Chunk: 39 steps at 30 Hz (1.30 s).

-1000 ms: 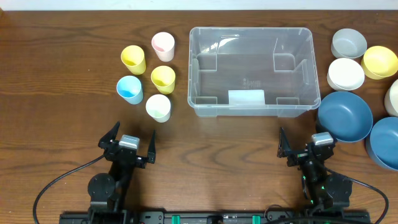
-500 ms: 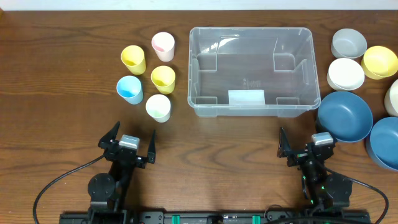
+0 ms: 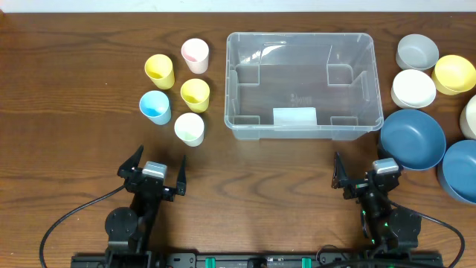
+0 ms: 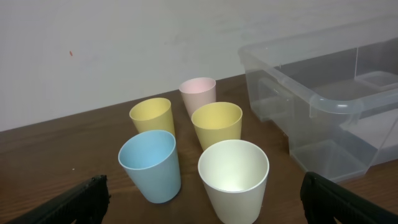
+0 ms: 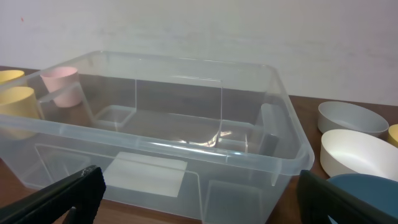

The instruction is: Pack container

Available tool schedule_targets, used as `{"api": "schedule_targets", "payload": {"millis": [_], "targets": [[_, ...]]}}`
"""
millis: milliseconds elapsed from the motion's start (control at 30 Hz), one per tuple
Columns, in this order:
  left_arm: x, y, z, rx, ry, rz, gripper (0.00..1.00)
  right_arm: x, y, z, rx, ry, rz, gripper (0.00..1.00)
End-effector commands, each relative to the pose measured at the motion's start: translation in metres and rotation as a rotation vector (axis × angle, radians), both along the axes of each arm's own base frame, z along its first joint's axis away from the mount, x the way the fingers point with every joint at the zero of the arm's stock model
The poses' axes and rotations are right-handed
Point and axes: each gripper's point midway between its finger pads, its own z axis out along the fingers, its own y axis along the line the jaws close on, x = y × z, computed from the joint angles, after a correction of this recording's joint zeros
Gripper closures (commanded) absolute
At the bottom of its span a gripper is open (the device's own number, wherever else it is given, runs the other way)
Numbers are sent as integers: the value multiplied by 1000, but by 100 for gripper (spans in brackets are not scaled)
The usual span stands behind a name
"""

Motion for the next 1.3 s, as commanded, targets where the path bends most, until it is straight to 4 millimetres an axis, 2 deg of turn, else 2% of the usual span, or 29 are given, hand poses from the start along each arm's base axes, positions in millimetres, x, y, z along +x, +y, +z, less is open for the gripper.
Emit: {"api": "schedule_targets", "payload": {"millis": [0,367,633,700,800,867,967,1067,1167,1267], "targets": [[0,0,-16,11,45,-2,2,0,-1,-1,-15,0,-5,1],[0,0,-16,11,45,-3,2,-1,3,-1,7,4,14,1],[0,0,-16,11,45,-2,2,-1,6,0,438,86,9,1],[0,0,-16,11,45,-2,2,-4,17,2,521,112,68,1],[0,0,-16,11,45,-2,2,-13,42,12,485,104,230,1],[0,0,-16,11,45,-3,2,-16,47,16,475,100,266,1],[0,0,-16,11,45,-2,2,-19,45,43,470,40,267,1],[0,0,-16,11,45,-3,2,-30,39,97,392,-75,251,1],[0,0,-16,11,45,-2,2,-32,10,136,369,-76,67,1],[0,0,-16,11,45,-2,2,-33,-29,148,361,63,-191,1]]}}
